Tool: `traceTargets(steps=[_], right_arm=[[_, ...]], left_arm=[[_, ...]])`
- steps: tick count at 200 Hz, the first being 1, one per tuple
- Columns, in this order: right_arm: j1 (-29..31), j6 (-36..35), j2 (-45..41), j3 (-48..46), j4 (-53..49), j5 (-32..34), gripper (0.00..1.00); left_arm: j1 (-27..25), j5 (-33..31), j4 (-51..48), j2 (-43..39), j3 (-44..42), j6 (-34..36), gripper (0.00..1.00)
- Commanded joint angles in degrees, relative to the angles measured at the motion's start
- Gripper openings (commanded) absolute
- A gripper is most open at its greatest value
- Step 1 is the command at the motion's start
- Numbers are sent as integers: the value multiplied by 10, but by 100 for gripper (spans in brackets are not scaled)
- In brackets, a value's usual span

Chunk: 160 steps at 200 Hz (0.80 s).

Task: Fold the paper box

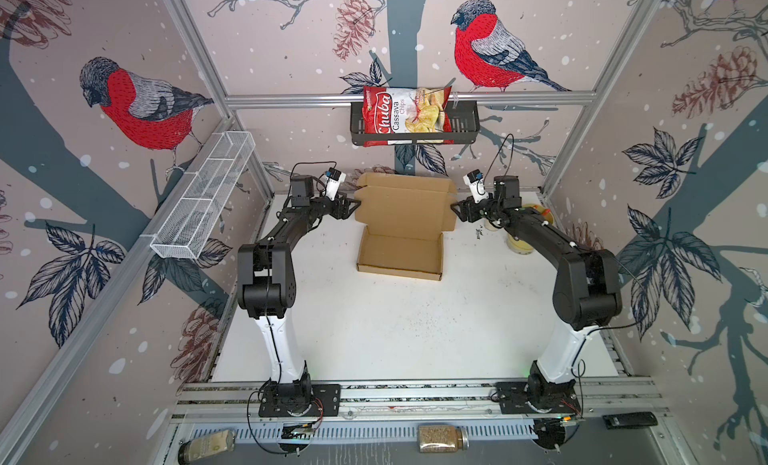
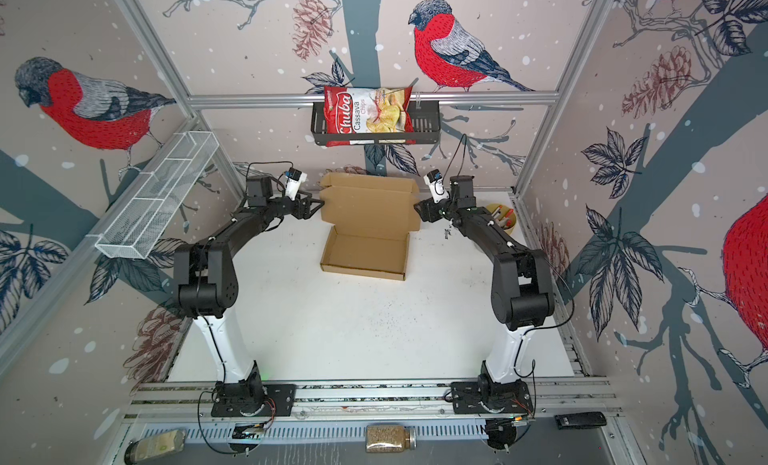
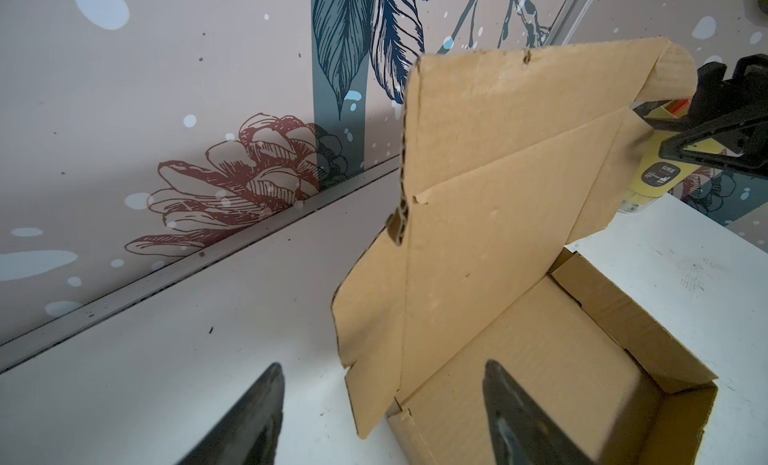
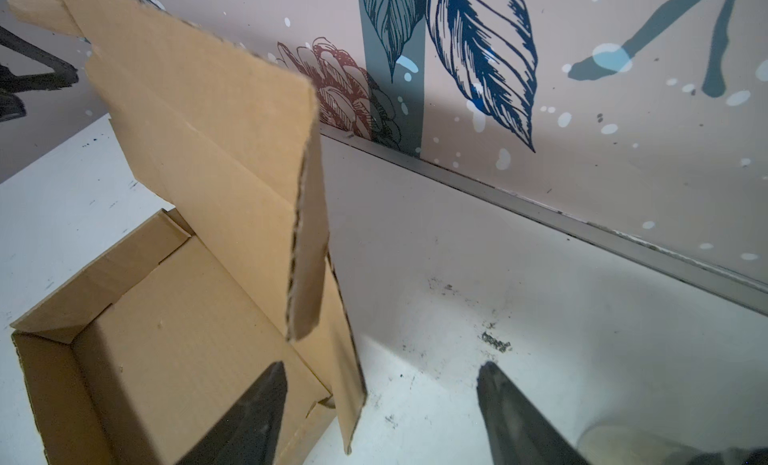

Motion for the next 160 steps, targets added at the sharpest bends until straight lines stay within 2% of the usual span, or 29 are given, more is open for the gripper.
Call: traceTargets(steps=[1, 55, 125, 147, 160], right_arm=[[5, 15, 17, 16, 16, -33, 70], [14, 11, 36, 36, -2, -16, 61], [14, 17, 40, 40, -1, -16, 50], [14, 19, 43, 41, -1, -12, 47], [14, 21, 43, 42, -1, -12, 46]], left_arm=[[-5, 26, 27, 9, 12, 2, 70], [-10, 15, 27, 35, 29, -1, 57], [-24, 20, 53, 56, 42, -22, 53], [-26, 13, 58, 60, 46, -25, 46], [-26, 12, 63, 62, 48, -31, 38]])
